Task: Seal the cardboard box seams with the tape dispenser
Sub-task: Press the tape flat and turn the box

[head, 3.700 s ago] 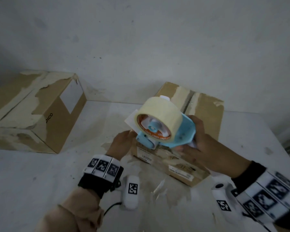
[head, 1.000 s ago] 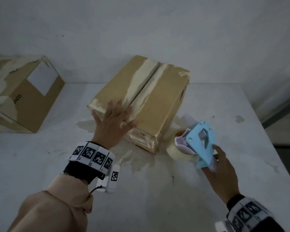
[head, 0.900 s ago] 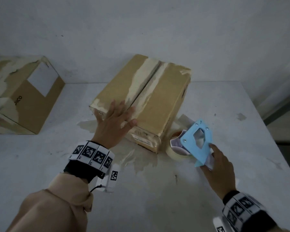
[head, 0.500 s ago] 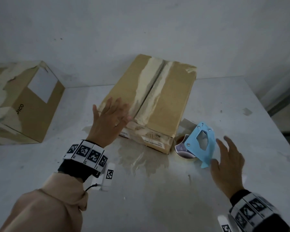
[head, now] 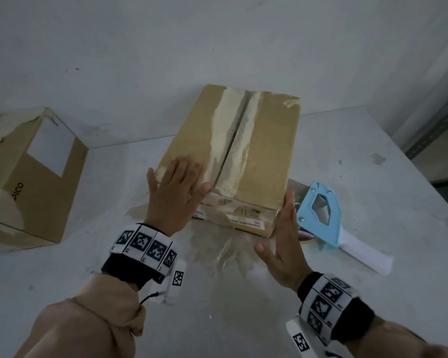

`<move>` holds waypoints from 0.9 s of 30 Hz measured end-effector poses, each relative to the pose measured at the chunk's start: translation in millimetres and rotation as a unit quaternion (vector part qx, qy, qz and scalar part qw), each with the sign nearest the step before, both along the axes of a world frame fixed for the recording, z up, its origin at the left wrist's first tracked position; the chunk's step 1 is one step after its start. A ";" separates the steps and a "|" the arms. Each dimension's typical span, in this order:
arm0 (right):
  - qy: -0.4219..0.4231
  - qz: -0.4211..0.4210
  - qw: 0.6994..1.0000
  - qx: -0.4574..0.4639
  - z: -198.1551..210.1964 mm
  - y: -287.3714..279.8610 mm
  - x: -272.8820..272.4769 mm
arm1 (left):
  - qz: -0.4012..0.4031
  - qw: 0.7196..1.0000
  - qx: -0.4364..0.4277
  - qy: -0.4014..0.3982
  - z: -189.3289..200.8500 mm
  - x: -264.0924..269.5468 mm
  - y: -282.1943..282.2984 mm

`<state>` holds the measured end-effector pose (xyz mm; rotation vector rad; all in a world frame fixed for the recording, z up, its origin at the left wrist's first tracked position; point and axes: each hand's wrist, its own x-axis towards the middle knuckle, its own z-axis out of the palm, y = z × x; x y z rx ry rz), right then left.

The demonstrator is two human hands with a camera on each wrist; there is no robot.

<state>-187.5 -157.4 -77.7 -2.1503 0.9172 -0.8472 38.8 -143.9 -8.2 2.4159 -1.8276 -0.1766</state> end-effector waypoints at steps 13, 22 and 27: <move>0.050 -0.039 0.997 -0.033 43.7 -7.5 7.7 | 0.008 0.999 -0.002 -0.041 2.7 -7.2 9.5; 0.181 -0.019 0.980 -0.080 67.2 -42.6 17.2 | 0.024 0.994 -0.005 -0.105 9.8 -18.8 26.4; 0.196 -0.045 0.964 -0.174 72.3 -49.9 45.5 | -0.125 0.991 0.011 -0.040 28.8 0.0 15.8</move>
